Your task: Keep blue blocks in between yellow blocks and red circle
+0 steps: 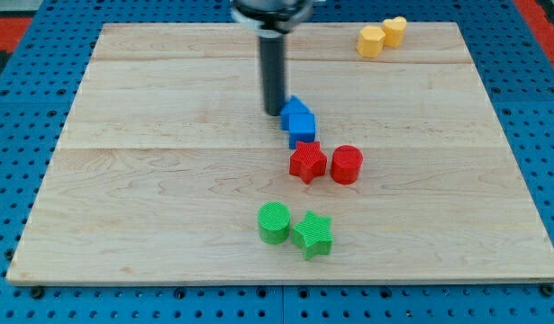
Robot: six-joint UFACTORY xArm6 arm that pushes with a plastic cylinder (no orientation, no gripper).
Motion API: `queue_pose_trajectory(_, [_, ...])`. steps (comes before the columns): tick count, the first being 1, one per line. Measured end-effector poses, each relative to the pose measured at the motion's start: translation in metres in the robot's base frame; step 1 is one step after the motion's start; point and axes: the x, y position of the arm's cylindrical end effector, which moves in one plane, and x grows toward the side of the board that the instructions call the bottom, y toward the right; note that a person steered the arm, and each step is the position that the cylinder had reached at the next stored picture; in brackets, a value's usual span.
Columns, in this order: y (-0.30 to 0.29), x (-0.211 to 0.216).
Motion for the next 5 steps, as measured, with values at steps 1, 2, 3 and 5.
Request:
queue_pose_trajectory(1, [0.065, 0.000])
queue_pose_trajectory(2, [0.093, 0.000])
queue_pose_trajectory(3, [0.021, 0.000])
queue_pose_trajectory(5, [-0.025, 0.030])
